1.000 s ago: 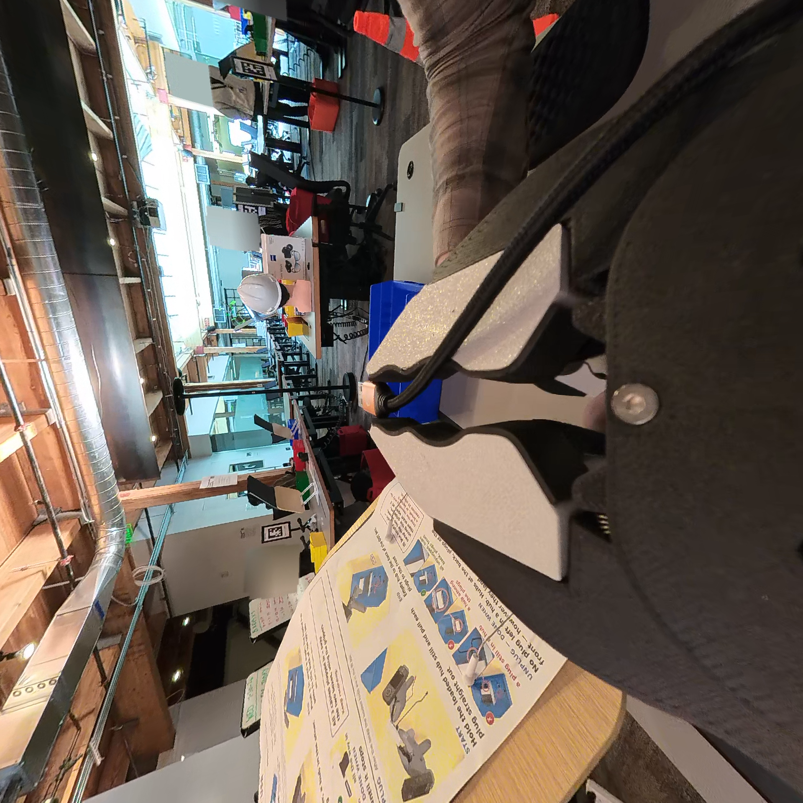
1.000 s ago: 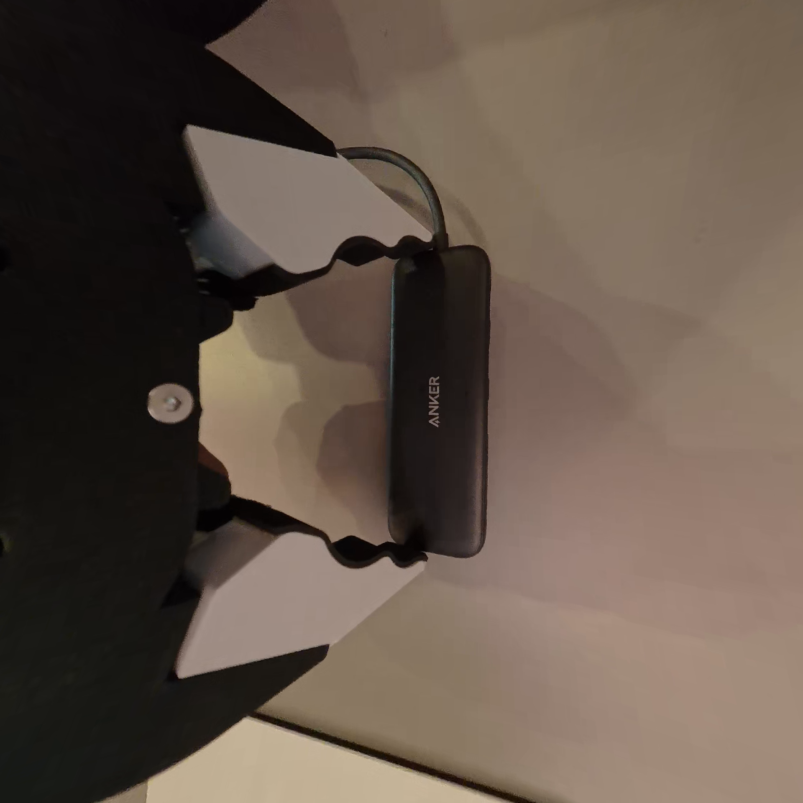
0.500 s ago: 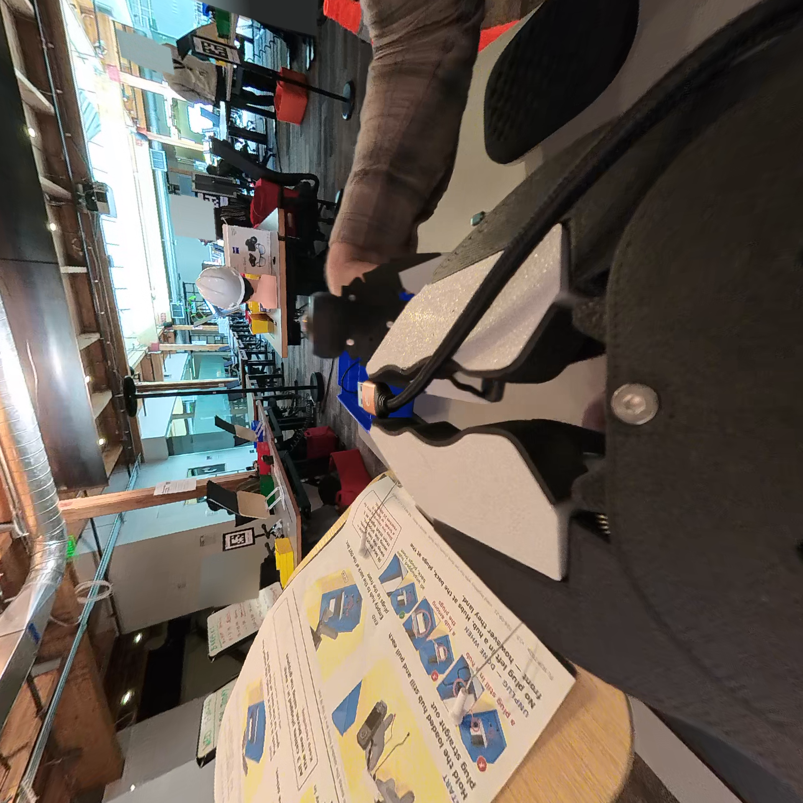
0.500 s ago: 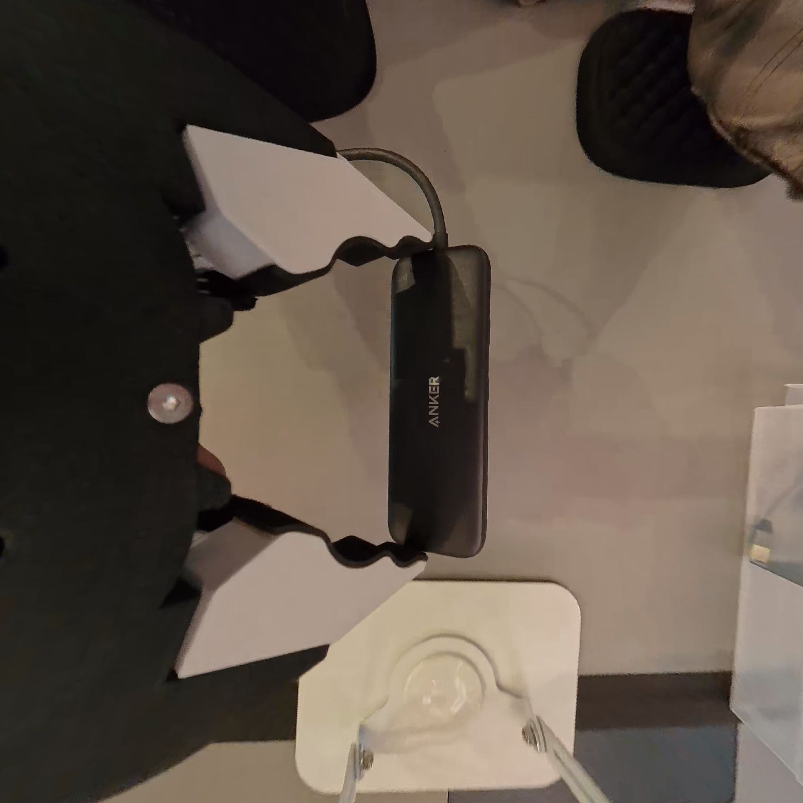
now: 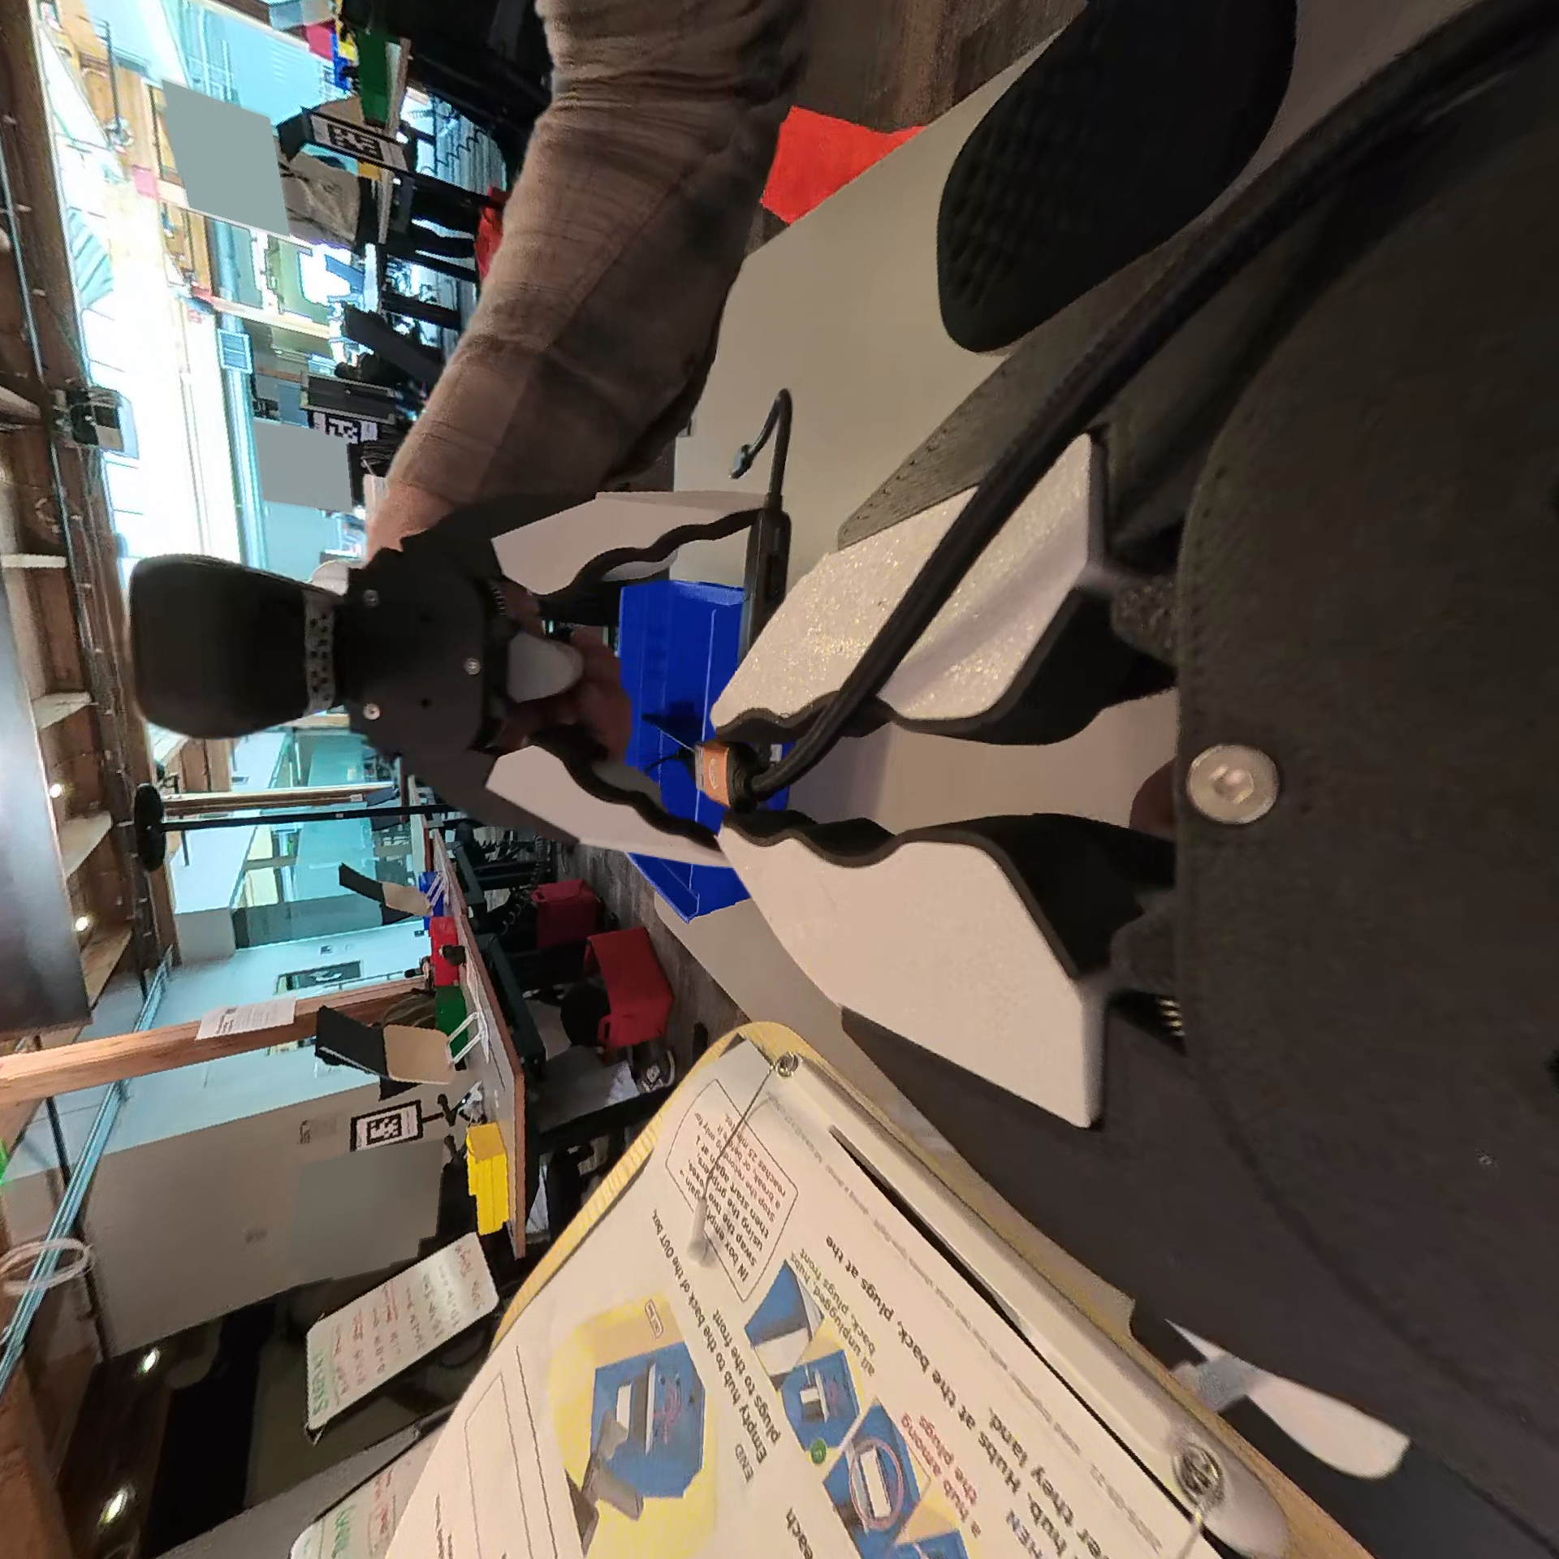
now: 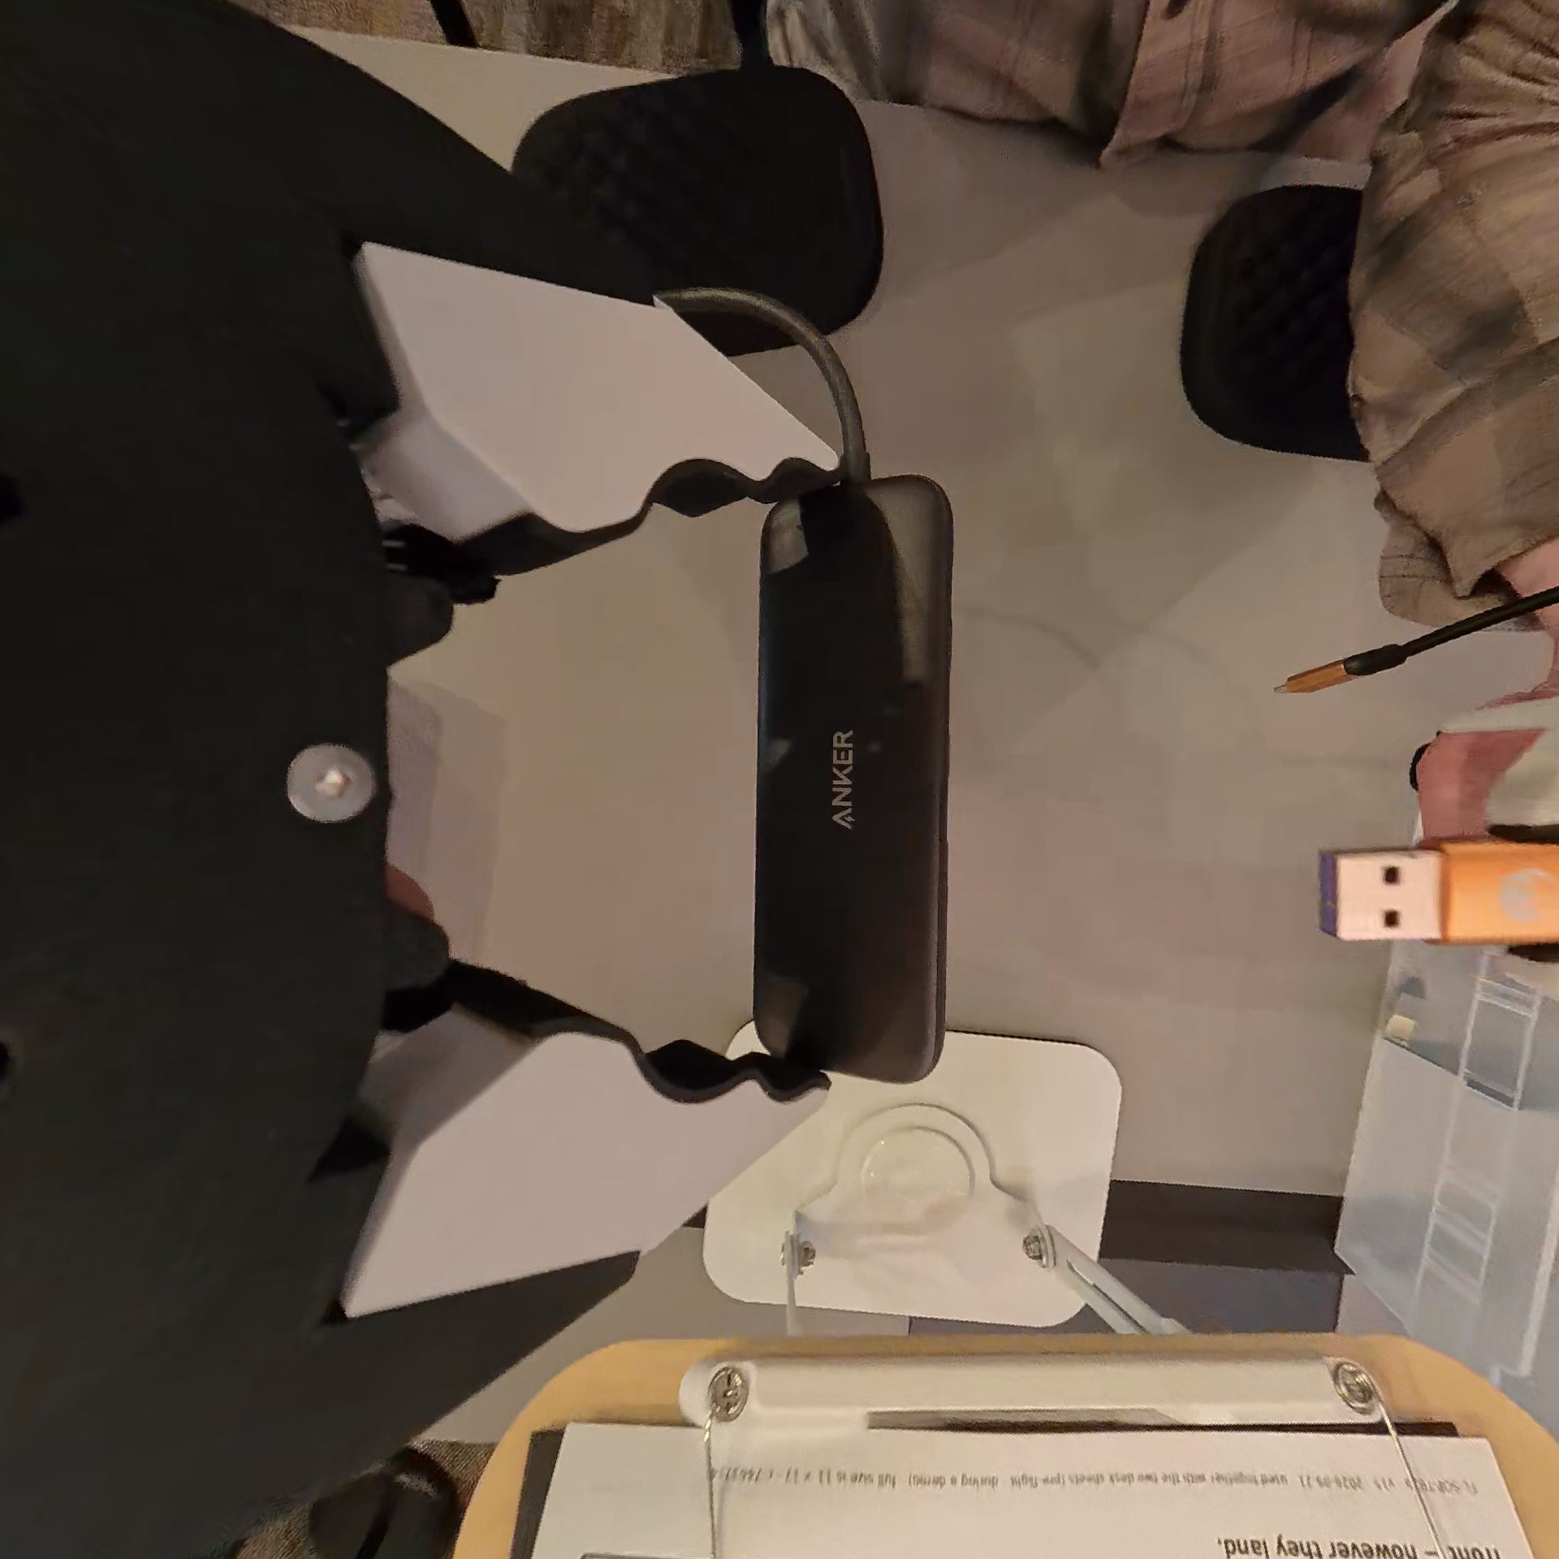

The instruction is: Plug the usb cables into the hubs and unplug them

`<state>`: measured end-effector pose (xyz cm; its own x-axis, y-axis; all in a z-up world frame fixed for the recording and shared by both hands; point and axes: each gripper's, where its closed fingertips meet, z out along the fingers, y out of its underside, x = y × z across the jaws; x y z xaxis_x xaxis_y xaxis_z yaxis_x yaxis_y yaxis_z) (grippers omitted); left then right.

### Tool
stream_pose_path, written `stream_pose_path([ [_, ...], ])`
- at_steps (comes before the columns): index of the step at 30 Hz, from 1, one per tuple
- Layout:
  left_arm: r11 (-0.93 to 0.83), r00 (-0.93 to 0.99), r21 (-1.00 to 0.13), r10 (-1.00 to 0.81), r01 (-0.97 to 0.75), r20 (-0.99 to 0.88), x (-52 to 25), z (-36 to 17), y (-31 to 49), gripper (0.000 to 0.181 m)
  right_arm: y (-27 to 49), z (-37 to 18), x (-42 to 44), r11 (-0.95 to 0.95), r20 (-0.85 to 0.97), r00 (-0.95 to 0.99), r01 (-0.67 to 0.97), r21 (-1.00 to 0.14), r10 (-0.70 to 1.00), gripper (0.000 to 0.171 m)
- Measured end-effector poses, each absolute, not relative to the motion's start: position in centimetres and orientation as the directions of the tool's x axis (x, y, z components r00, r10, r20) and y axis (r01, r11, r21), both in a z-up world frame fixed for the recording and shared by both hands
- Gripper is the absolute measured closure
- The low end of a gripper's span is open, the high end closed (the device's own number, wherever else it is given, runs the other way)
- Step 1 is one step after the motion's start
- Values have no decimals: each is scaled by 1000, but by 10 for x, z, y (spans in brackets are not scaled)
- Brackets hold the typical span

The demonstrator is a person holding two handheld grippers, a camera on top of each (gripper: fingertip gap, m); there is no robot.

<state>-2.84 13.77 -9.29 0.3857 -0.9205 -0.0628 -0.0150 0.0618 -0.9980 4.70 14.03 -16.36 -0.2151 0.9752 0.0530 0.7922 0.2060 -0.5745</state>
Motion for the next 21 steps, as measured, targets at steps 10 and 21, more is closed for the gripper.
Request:
stream_pose_path([
  [10, 50, 351, -999, -935, -16, -53, -3, -99, 133, 166, 143, -152, 66, 236, 55, -235, 882, -407, 970, 43],
  [21, 2, 326, -1000, -945, 11, 2, 11, -106, 133, 166, 142, -142, 66, 247, 47, -248, 891, -382, 968, 43],
])
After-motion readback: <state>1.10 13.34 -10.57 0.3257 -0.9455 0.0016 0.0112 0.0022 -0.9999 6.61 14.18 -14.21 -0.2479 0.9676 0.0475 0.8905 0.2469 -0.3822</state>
